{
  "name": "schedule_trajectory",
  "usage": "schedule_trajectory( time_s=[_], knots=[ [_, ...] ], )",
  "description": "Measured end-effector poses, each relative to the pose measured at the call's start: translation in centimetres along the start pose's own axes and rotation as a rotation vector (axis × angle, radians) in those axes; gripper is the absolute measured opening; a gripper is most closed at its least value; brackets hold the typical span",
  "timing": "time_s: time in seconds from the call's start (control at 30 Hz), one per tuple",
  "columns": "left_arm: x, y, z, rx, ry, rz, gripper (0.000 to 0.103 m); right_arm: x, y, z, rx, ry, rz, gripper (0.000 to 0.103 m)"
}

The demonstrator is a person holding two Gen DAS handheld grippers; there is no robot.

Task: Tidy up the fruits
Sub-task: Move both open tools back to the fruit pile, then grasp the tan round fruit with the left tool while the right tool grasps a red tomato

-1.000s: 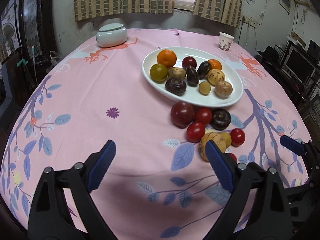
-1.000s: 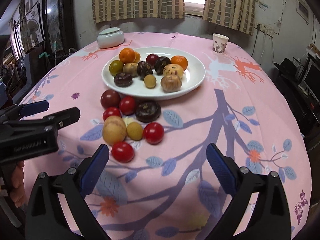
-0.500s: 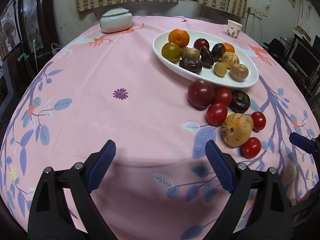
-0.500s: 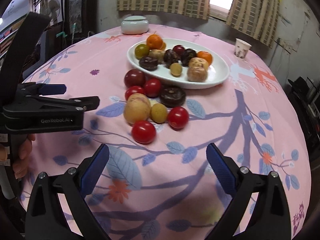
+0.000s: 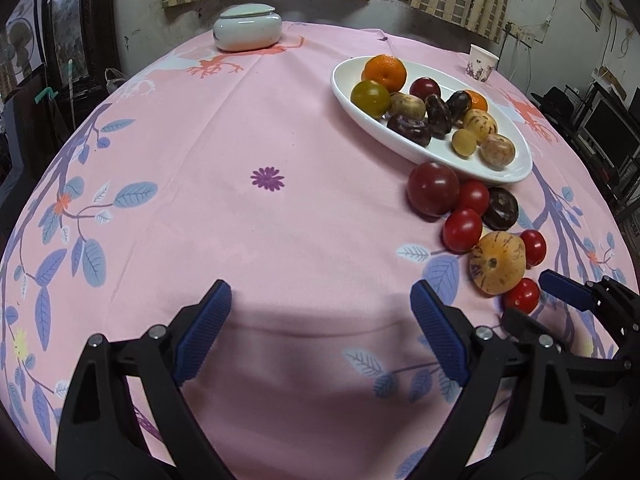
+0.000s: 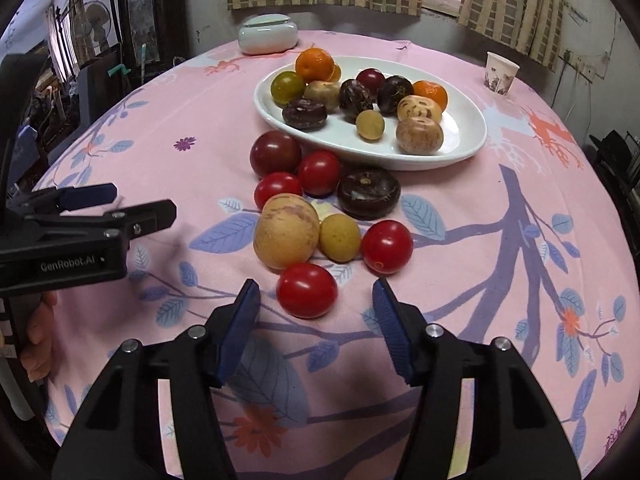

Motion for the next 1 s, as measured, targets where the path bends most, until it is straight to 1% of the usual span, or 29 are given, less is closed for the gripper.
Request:
schedule_trajectory(
  time_s=[0.03, 0.07, 0.27, 0.43, 0.5, 0.67, 0.8, 0.9, 0.97, 1.0],
  knots=[
    [0.0, -0.1, 0.1, 0.004, 0.0, -0.001, 0.092, 0.2, 0.0, -0.1, 0.001, 0.01, -0.009, 0.035],
    [0.1, -0.1, 0.2, 0.009, -0.002, -0.003, 0.092, 0.3, 0.0, -0.1, 0.007, 0.024, -0.009, 0.032],
    [-0.2, -0.2, 1.1, 0.038, -0.004, 0.0, 0.093, -0.4, 0.0, 0.5, 0.048, 0.054, 0.013, 0.032],
    [-1.0, 0.3, 2.9, 0.085, -0.041, 0.014, 0.093, -1.7, -0.5, 1.6, 0.046, 0.013, 0.028, 0.032],
    [-1.3, 0.3, 4.1, 0.111, -0.057, 0.023, 0.093, -2.2, -0.8, 2.1, 0.057, 0.016, 0.039, 0.032],
    [-0.7, 0.0, 6.4, 0.122, -0.09, -0.003, 0.092, -3.0, -1.6, 3.6, 0.073, 0.004, 0.054, 0.032],
    [-0.2, -0.5, 8.4, 0.156, -0.097, -0.033, 0.092, -3.6, -2.2, 4.7, 0.086, 0.006, 0.064, 0.032],
    [-0.2, -0.5, 9.7, 0.198, -0.067, -0.007, 0.092, -3.7, -2.4, 5.4, 0.096, 0.009, 0.069, 0.032],
    [0.1, -0.3, 10.5, 0.232, -0.042, 0.016, 0.085, -3.7, -2.5, 5.7, 0.101, 0.014, 0.072, 0.032],
    [0.6, -0.3, 10.8, 0.243, -0.038, 0.002, 0.08, -3.7, -2.5, 5.8, 0.101, 0.016, 0.072, 0.032]
  ],
)
Point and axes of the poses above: each gripper's, at about its wrist camera, not at the fingertips, and x roughly the way its jaws point, z to its right, y to its top, the point moved 7 cm from there along x, roughly the way its jaws point, and after that the axes turned 2 degrees about -x, right-handed, at the moved point
